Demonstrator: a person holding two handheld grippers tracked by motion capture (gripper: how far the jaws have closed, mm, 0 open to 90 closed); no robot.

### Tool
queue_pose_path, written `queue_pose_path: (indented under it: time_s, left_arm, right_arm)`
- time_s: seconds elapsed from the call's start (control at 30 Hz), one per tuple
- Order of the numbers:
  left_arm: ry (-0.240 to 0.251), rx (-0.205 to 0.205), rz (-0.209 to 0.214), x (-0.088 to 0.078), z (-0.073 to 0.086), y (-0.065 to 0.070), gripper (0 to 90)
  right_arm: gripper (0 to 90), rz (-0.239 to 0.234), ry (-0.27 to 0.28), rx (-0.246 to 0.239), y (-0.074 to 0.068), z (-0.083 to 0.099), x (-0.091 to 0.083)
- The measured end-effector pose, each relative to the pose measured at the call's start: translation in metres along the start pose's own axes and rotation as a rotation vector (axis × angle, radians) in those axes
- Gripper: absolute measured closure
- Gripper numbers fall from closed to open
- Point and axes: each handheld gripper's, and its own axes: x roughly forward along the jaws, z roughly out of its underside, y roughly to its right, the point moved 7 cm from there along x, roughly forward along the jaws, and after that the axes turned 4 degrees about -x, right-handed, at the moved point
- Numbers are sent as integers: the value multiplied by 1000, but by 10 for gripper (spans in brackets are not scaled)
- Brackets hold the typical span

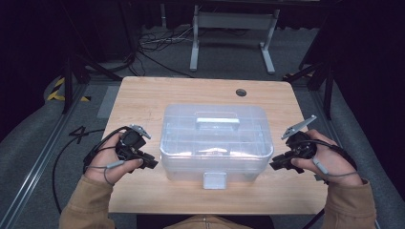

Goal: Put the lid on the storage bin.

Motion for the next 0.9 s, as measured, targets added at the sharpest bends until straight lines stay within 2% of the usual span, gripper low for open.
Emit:
queue_pose_path:
  time_s: [0.13, 0.2, 0.27, 0.3, 0.33, 0.37, 0.53, 0.6, 0.67, 0.77, 0.9]
  left_arm:
    - [71, -17, -10, -6, -4, -6, 666]
    - [116, -33, -32, -9, -7, -11, 640]
    - [142, -41, -41, -11, -8, -15, 622]
    - [176, -53, -54, -12, -10, -20, 590]
    - [176, -53, -54, -12, -10, -20, 586]
    - [199, -55, -63, -12, -11, -24, 586]
    - [295, -57, -96, -12, -14, -42, 507]
    - [311, -65, -111, -11, -13, -49, 501]
    - [328, -74, -117, -10, -13, -55, 491]
    - [368, -81, -148, -7, -14, -67, 471]
    - [397, -86, -169, -4, -14, -77, 452]
  right_arm:
    - [633, 24, 75, 14, 7, -2, -7]
    - [611, 45, 108, 23, 12, -3, -10]
    - [597, 75, 159, 34, 18, -6, -15]
    - [560, 96, 212, 52, 23, -8, -18]
    - [559, 103, 227, 59, 26, -9, -19]
    - [559, 103, 227, 59, 26, -9, -19]
    - [475, 192, 331, 96, 49, -9, -25]
    - [453, 228, 368, 112, 60, -9, -27]
    - [437, 237, 401, 116, 68, -9, -26]
    - [427, 231, 469, 110, 80, -12, -21]
    - [415, 249, 464, 106, 90, -11, -13]
